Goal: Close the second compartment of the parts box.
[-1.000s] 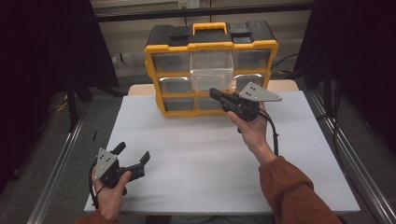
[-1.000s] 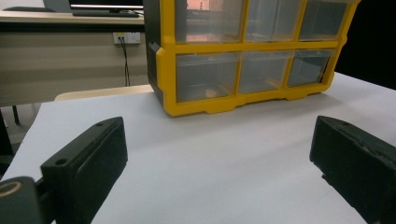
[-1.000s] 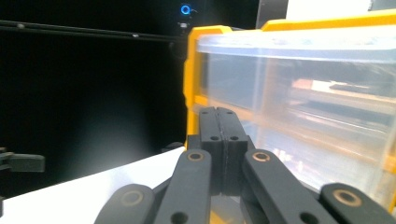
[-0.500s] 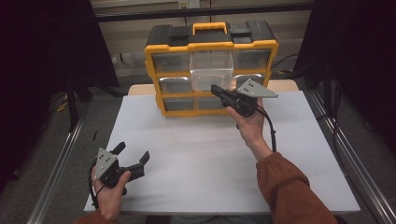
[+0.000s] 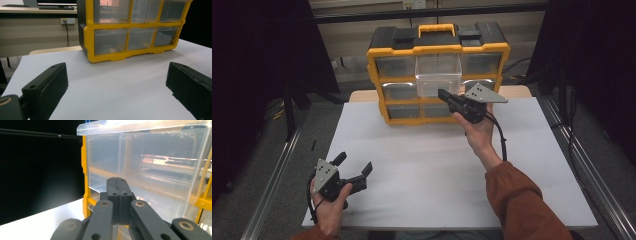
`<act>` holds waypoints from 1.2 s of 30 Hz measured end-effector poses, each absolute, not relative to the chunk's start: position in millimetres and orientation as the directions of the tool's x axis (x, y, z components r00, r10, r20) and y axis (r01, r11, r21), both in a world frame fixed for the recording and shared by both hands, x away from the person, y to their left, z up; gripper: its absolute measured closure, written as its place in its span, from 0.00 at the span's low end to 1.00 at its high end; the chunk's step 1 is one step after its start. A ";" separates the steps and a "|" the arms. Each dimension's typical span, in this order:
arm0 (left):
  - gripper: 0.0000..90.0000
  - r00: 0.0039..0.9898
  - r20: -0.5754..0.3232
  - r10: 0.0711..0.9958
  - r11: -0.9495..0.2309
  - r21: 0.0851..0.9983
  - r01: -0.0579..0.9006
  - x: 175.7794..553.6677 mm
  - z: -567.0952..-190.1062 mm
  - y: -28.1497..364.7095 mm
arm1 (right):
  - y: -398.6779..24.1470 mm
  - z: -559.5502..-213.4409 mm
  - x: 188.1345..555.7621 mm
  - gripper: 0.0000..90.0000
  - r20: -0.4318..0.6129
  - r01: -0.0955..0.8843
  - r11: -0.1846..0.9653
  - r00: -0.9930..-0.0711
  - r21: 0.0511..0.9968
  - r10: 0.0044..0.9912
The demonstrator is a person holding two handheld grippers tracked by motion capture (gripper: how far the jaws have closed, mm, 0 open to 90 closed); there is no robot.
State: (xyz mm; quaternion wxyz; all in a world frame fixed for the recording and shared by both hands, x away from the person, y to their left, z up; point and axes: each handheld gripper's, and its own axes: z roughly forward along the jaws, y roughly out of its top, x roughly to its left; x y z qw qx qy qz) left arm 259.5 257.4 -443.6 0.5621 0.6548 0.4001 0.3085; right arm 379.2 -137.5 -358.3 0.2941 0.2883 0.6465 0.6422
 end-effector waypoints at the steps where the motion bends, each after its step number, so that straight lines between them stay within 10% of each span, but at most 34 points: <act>1: 0.05 0.489 -0.046 0.871 -0.048 0.983 0.177 259.5 -443.6 257.4 | -137.5 -358.3 379.2 1.00 -0.010 -0.005 0.009 -0.661 1.000 0.750; 36: 0.05 0.487 -0.037 0.872 -0.052 0.984 0.168 258.9 -443.0 257.6 | -131.8 -356.1 387.1 1.00 -0.006 -0.007 0.002 -0.658 1.000 0.753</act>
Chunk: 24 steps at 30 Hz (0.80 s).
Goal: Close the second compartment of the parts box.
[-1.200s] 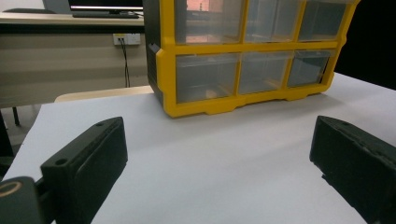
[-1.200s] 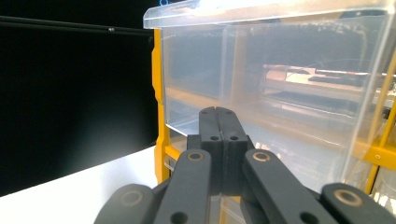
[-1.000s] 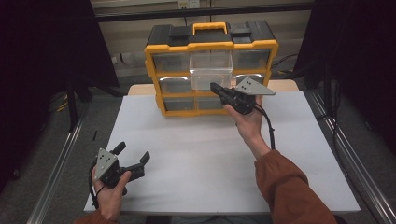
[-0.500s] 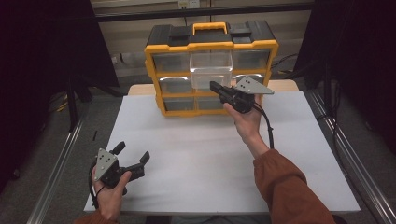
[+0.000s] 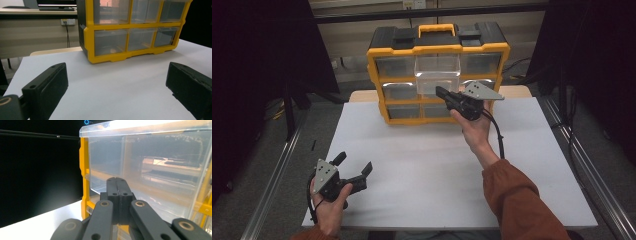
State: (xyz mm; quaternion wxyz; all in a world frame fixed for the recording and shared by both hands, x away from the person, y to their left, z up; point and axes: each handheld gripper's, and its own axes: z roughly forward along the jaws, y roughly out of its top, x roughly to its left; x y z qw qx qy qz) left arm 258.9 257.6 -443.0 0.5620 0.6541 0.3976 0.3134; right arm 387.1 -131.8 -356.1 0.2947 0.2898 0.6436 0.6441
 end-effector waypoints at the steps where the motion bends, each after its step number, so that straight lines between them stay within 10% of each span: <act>1: 0.05 0.487 -0.037 0.872 -0.052 0.984 0.168 258.9 -443.0 257.6 | -131.6 -356.0 387.5 1.00 -0.008 -0.009 0.003 -0.659 1.000 0.752; 24: 0.05 0.489 -0.042 0.872 -0.046 0.985 0.168 259.0 -443.1 257.8 | -127.0 -353.7 389.4 1.00 -0.032 -0.024 0.022 -0.639 0.999 0.768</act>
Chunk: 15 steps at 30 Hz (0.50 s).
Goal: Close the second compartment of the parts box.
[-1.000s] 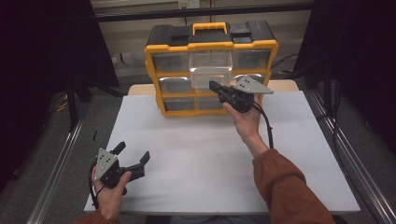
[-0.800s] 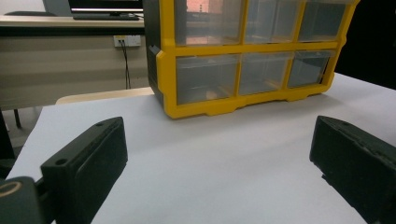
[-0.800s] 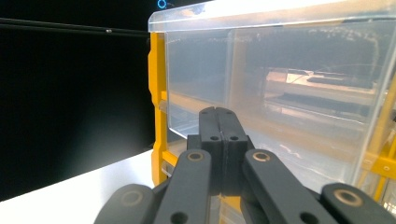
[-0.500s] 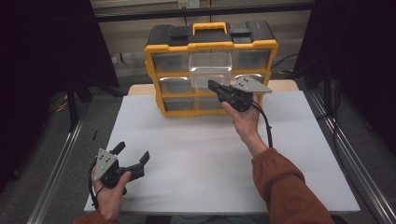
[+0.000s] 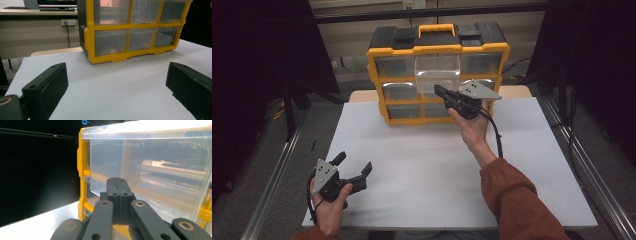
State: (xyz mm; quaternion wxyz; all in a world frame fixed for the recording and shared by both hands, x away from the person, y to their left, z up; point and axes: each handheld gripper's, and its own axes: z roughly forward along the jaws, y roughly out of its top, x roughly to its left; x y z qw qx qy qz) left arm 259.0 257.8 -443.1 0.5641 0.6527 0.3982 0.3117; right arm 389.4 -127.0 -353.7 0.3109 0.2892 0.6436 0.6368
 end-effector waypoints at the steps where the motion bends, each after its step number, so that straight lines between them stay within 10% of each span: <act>1: 0.05 0.489 -0.042 0.872 -0.046 0.985 0.168 259.0 -443.1 257.8 | -127.0 -353.7 389.4 1.00 -0.032 -0.024 0.022 -0.639 0.999 0.768; 15: 0.05 0.487 -0.036 0.873 -0.053 0.985 0.167 258.9 -443.0 257.9 | -129.4 -352.8 397.1 1.00 0.000 -0.012 -0.009 -0.615 1.000 0.789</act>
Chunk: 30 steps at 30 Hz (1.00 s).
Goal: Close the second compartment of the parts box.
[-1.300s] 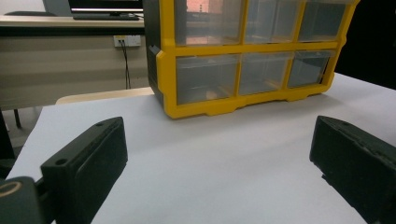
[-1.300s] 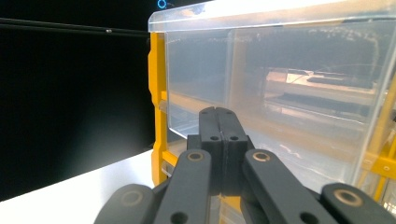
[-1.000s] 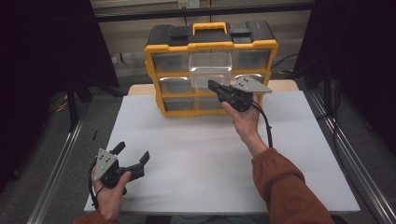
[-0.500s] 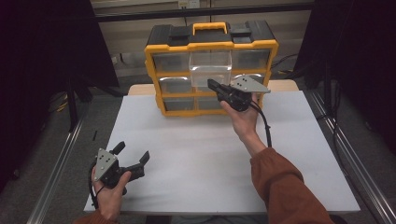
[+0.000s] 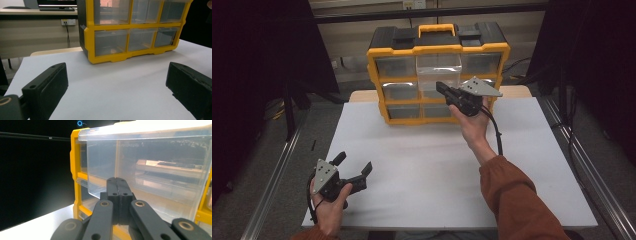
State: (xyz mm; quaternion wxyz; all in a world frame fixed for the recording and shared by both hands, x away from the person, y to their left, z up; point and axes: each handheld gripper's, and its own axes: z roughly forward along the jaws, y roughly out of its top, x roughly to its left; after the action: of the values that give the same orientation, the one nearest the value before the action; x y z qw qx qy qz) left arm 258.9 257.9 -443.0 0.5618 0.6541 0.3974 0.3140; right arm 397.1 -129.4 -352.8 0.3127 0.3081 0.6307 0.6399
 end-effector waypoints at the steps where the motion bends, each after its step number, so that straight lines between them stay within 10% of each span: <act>1: 0.05 0.489 -0.043 0.871 -0.048 0.984 0.171 259.2 -443.2 257.8 | -129.3 -352.9 397.5 1.00 -0.001 -0.011 -0.007 -0.617 1.000 0.787; 30: 0.05 0.484 -0.049 0.874 -0.045 0.983 0.179 259.5 -443.7 258.5 | -125.5 -354.5 409.3 1.00 0.013 0.003 -0.014 -0.606 1.000 0.796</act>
State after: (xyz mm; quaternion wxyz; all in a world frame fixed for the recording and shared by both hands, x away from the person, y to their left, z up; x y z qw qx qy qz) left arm 259.5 258.5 -443.7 0.5615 0.6533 0.4030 0.3090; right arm 409.3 -125.5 -354.5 0.3107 0.3173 0.6294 0.6376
